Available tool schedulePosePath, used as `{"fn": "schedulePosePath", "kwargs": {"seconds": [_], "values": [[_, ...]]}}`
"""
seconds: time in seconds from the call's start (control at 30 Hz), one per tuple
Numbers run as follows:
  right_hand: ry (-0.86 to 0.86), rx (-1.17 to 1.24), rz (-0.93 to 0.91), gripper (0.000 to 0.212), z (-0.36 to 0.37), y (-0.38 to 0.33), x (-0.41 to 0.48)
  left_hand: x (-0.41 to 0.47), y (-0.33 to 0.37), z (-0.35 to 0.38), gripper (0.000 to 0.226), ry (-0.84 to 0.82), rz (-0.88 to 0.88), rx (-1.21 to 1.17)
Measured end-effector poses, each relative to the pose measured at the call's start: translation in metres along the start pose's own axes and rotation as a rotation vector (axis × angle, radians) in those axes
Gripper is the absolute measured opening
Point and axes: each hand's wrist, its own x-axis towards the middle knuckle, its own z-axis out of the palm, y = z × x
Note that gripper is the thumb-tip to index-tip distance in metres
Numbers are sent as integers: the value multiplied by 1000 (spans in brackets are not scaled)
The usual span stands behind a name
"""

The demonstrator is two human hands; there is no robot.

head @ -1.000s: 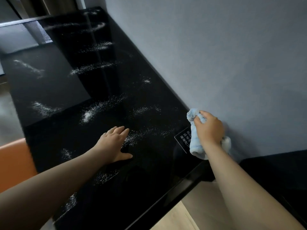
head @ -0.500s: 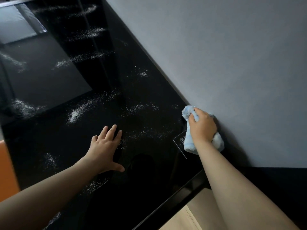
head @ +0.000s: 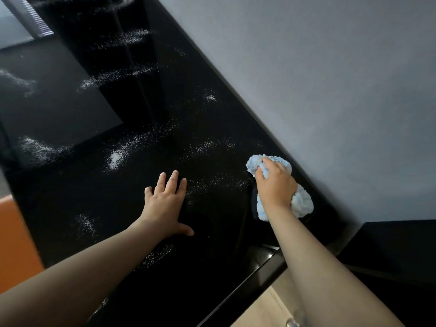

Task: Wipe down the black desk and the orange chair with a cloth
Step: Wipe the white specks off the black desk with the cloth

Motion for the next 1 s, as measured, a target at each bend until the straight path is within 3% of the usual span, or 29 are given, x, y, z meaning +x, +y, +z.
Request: {"fn": "schedulePosePath", "kwargs": {"seconds": [0.4,0.73,1.0], "values": [[-12,28,42,34,9,-32,-50,-2,-4,1,138,35,40,-20],[-53,26,49,35,20,-61,-94,-21,-75,-1,108,63,307,-81],[-68,-3,64,36,25,-86,-128,-52,-124,17,104,35,257,6]]}}
